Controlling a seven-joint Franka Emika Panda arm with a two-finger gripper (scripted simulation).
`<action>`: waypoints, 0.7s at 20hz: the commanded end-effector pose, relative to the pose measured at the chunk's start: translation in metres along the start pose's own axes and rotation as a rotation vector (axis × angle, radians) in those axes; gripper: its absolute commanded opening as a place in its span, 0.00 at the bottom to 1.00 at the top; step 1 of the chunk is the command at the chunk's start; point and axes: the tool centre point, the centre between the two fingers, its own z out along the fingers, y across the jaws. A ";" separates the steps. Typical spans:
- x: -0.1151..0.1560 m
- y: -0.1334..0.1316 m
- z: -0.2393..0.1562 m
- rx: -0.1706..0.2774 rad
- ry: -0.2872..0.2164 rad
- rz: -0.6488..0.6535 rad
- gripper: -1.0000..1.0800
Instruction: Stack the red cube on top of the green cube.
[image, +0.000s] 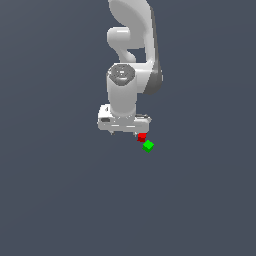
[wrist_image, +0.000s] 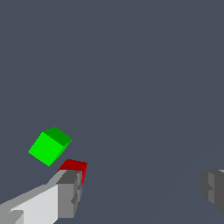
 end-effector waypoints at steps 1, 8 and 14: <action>-0.007 -0.007 0.007 0.002 0.004 0.017 0.96; -0.037 -0.037 0.035 0.009 0.025 0.092 0.96; -0.058 -0.064 0.060 0.016 0.043 0.155 0.96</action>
